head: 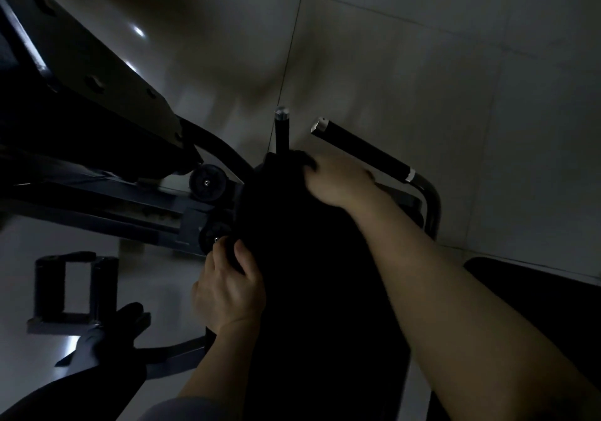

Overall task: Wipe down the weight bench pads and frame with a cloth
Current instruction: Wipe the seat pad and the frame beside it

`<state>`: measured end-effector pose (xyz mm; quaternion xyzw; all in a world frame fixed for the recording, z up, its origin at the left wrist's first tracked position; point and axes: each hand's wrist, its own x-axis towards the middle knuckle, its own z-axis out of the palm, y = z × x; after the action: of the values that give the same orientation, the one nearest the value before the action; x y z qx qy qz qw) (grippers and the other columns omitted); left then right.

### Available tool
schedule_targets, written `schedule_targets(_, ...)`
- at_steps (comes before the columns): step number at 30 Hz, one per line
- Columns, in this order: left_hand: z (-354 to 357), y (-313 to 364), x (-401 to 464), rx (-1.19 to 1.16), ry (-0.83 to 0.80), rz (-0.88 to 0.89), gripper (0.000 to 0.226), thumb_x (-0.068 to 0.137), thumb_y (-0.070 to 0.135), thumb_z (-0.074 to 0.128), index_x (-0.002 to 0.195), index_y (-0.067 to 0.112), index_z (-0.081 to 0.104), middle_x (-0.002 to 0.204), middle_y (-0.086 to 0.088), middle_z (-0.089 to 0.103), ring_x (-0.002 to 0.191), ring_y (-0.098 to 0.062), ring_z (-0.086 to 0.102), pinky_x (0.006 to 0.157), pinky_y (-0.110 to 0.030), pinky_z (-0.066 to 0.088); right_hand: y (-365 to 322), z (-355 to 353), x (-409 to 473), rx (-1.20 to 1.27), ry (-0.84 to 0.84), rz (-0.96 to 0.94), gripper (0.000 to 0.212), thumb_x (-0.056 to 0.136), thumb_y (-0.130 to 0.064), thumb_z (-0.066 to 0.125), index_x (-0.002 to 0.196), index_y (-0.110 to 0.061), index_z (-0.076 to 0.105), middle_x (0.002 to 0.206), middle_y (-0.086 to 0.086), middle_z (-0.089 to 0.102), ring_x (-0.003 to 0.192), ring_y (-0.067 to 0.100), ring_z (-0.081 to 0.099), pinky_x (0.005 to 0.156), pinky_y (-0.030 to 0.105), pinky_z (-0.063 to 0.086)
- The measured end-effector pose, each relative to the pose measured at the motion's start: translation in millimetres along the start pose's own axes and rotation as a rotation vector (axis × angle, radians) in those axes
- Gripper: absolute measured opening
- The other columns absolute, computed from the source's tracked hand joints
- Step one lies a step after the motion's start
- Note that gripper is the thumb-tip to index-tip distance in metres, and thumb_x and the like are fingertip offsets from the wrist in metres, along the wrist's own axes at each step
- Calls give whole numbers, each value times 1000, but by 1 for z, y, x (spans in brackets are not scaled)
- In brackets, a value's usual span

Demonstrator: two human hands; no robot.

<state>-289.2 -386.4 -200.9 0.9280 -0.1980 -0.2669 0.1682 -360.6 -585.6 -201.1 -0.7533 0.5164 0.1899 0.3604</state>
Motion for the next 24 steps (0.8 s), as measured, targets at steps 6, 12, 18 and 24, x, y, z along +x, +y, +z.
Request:
schedule_targets(6,-1,-2,0,38,-13,-15,73,78,59,7,117,17,52,113,-13,62,95,-37,57,80,-46,46,-36,5,17,113,-93,-299,21,95,-27,41,110,-16,50,114,14,53,104,31,55,74,30,36)
schedule_targets(12,-1,-1,1,-66,-10,11,76,78,61,10,118,12,53,111,-16,61,97,-37,57,84,-50,45,75,-13,-16,157,-50,195,27,91,-24,40,101,-15,62,124,18,56,114,34,53,87,34,43)
schedule_targets(18,-5,1,-2,77,0,19,72,81,57,6,120,19,53,114,-10,64,94,-34,60,78,-41,44,-17,8,-3,176,117,-69,28,94,-30,45,103,-12,63,112,14,63,107,30,57,79,30,40)
schedule_targets(24,-5,-1,-2,95,-9,25,66,84,55,7,118,21,53,110,-9,65,93,-33,61,72,-36,40,-85,17,20,-36,8,-331,25,92,-29,45,92,-10,62,97,9,64,92,28,61,59,26,36)
